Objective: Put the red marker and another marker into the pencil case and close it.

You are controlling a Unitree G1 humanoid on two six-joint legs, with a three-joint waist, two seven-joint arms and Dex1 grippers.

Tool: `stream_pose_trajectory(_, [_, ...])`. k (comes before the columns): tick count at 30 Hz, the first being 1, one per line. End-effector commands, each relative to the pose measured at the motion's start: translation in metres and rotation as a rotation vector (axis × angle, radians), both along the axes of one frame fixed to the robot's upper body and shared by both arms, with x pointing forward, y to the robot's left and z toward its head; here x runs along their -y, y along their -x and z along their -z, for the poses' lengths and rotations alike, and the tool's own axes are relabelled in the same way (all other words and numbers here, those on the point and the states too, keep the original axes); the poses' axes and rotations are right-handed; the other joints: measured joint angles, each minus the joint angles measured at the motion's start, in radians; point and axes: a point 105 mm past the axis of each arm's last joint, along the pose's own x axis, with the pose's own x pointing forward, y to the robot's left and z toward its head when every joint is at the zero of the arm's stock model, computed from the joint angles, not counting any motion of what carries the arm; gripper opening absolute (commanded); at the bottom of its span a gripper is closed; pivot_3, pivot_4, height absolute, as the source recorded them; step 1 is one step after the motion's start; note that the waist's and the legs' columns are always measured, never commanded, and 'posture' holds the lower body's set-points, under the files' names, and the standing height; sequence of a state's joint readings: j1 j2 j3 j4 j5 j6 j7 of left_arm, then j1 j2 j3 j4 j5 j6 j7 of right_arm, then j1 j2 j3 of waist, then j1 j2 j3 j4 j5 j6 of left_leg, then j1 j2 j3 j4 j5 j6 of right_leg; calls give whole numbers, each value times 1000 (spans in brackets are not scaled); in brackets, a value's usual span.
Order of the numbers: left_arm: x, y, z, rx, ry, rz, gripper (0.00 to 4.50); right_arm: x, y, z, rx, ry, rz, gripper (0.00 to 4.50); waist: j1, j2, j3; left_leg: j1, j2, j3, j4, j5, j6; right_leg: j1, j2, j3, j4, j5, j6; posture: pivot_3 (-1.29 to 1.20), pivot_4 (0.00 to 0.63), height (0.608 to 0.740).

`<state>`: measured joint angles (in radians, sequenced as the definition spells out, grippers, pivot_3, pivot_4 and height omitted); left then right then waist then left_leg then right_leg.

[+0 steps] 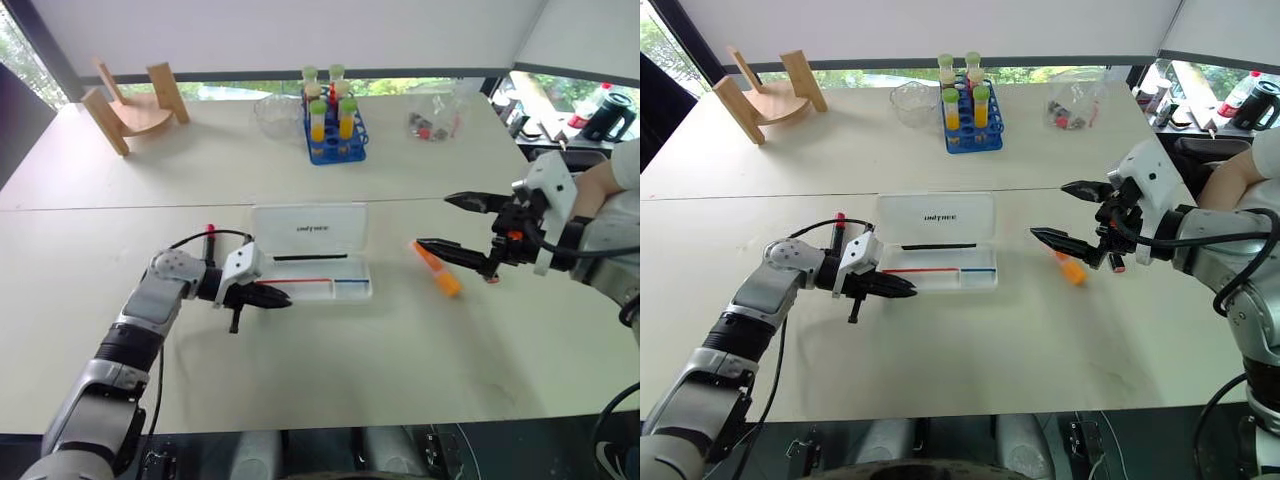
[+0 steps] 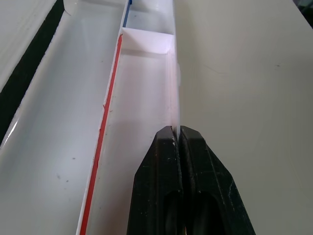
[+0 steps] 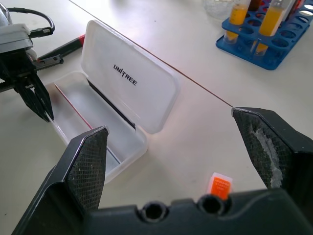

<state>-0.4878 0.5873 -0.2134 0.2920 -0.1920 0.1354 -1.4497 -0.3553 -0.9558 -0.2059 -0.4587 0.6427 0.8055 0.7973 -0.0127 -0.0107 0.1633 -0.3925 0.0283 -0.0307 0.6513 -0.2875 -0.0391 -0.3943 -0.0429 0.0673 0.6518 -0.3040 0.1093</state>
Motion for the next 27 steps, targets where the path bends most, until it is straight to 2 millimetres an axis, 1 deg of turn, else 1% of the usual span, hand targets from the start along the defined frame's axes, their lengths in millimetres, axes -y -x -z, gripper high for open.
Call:
stream_pose_trajectory(1, [1,4,2,25,-24,27,42,-1,-1,-10,50,10,-15,4500,1,0,0,0,0,0,0,0,0,0,0,0,0,0,0,0,150,740])
stream_pose_trajectory(5, [0,1,5,30,-29,4,42,-4,-3,-10,54,14,-30,4500,1,0,0,0,0,0,0,0,0,0,0,0,0,0,0,0,150,740])
stream_pose_trajectory(6, [0,-1,4,37,-21,-9,300,-5,-4,-10,55,14,-31,4500,1,0,0,0,0,0,0,0,0,0,0,0,0,0,0,0,150,740])
stream_pose_trajectory(8, [-1,-2,2,40,-9,-26,985,-5,-4,-10,56,13,-33,4500,0,0,0,0,0,0,1,0,0,0,0,0,0,0,0,0,150,740])
stream_pose_trajectory(9, [-2,-2,-2,40,3,-33,1453,-5,-4,-10,55,14,-35,4500,0,0,0,0,0,0,1,0,0,0,0,0,0,0,0,0,150,740])
stream_pose_trajectory(13, [-5,7,-27,54,62,-53,3452,-4,-3,-9,44,17,-39,4500,-4,0,0,0,0,0,1,0,0,0,0,0,1,0,0,0,150,740])
stream_pose_trajectory(15, [-7,13,-45,72,104,-79,4443,-3,-2,-7,32,14,-37,4500,-4,0,0,0,1,0,0,0,0,-1,0,0,1,0,0,0,150,740])
stream_pose_trajectory(19, [-14,32,-93,94,230,-163,4443,-2,0,-2,9,9,-39,4500,-3,0,0,0,2,0,0,0,0,-1,0,0,2,0,0,0,150,740])
stream_pose_trajectory(20, [-16,38,-103,86,260,-190,4443,-2,0,-1,6,8,-40,4500,-3,0,1,0,2,0,0,0,0,-1,0,0,2,0,0,0,150,740])
stream_pose_trajectory(22, [-30,42,-115,62,294,-296,4443,-2,0,2,4,6,-41,4500,-4,0,1,0,2,-1,1,0,0,0,0,0,2,0,0,0,150,740])
stream_pose_trajectory(24, [-51,30,-121,90,305,-494,4443,-4,-1,2,3,-3,-46,4500,-5,0,1,1,2,-1,0,0,0,0,0,1,2,0,0,0,150,740])
stream_pose_trajectory(27, [-100,-3,-114,208,222,-888,4443,-6,-2,2,6,-10,-58,4500,-4,0,1,2,2,-1,1,0,0,1,0,0,3,0,0,0,150,740])
